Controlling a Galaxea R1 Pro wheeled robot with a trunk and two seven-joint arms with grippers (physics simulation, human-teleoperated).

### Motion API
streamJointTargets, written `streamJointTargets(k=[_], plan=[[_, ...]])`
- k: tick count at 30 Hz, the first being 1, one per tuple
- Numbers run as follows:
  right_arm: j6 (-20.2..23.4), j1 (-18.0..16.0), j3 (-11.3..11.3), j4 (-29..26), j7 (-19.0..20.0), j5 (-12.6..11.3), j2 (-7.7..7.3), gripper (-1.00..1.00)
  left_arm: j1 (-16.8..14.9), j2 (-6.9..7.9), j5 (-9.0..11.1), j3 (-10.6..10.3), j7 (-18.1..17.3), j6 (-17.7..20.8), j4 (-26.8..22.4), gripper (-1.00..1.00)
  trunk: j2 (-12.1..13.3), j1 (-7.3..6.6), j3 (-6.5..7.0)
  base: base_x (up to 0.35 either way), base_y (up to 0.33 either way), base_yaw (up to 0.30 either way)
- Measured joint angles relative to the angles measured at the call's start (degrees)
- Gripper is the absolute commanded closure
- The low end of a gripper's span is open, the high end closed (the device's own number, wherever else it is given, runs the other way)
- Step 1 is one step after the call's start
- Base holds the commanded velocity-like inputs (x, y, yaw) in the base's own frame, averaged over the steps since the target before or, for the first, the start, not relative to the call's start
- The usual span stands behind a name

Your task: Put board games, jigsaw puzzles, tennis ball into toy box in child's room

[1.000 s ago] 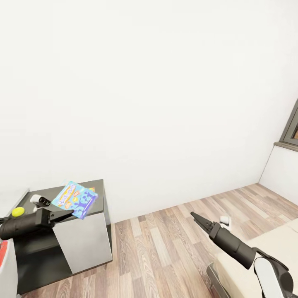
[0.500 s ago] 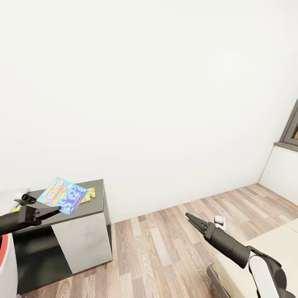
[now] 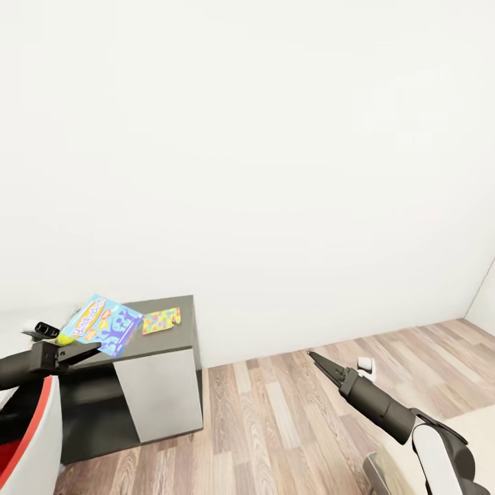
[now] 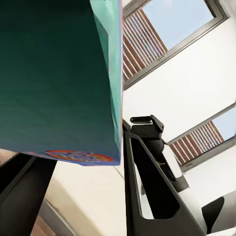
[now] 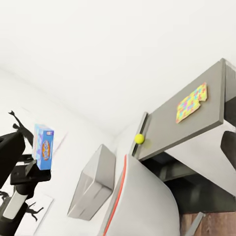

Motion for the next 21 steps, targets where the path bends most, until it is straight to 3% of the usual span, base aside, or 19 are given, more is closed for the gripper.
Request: streamJointTargets(k=[17, 21], plan=[[-0.1, 0.0, 0.1, 0.0, 0.0, 0.3, 0.09, -1.00, 0.0, -0.07, -0.1, -0.1, 0.0, 0.0, 0.0, 1.00, 0.0, 0.00, 0.51, 0.000, 0.000, 0.276], [-0.1, 0.0, 1.0, 0.0, 0.0, 0.4, 0.09, -1.00, 0.0, -0.08, -0.1, -0.1, 0.0, 0.0, 0.0, 1.00, 0.0, 0.00, 0.63, 0.000, 0.000, 0.276]])
